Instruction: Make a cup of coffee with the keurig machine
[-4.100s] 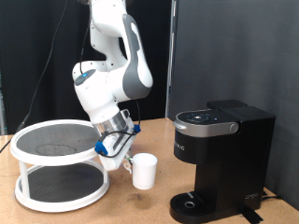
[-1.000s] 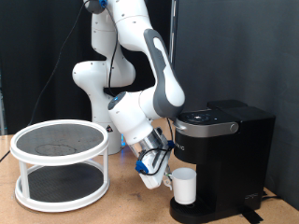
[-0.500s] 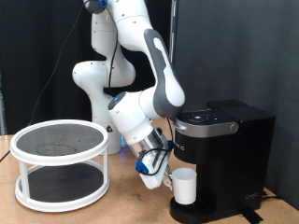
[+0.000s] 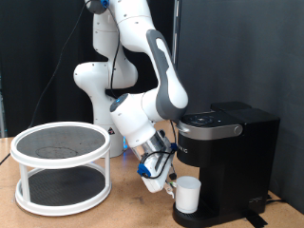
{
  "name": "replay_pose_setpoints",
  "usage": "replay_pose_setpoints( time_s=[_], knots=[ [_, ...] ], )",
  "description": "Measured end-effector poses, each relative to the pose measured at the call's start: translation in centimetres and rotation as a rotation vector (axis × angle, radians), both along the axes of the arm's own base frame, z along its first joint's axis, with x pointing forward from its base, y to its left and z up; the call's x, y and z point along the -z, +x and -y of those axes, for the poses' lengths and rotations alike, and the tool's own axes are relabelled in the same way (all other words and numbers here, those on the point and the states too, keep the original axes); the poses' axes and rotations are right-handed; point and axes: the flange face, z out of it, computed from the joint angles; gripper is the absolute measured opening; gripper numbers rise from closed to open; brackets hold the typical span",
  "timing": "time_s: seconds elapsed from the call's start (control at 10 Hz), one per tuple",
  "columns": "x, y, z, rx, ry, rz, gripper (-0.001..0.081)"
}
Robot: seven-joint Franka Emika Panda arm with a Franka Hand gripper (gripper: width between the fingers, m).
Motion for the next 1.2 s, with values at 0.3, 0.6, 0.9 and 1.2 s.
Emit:
replay_pose_setpoints(
  time_s=[0.3,0.6,0.9,1.2],
  knots=[
    [0.0,0.0,0.0,0.002,0.002,0.001,0.0647],
    [0.4,-1.0,0.3,-0.013,0.019,0.009,0.073],
    [0.2,-2.5,1.7,-0.02,0.054,0.04,0.0734],
    [-0.8,-3.8,3.0,-0.014,0.066,0.068,0.0734]
  ],
)
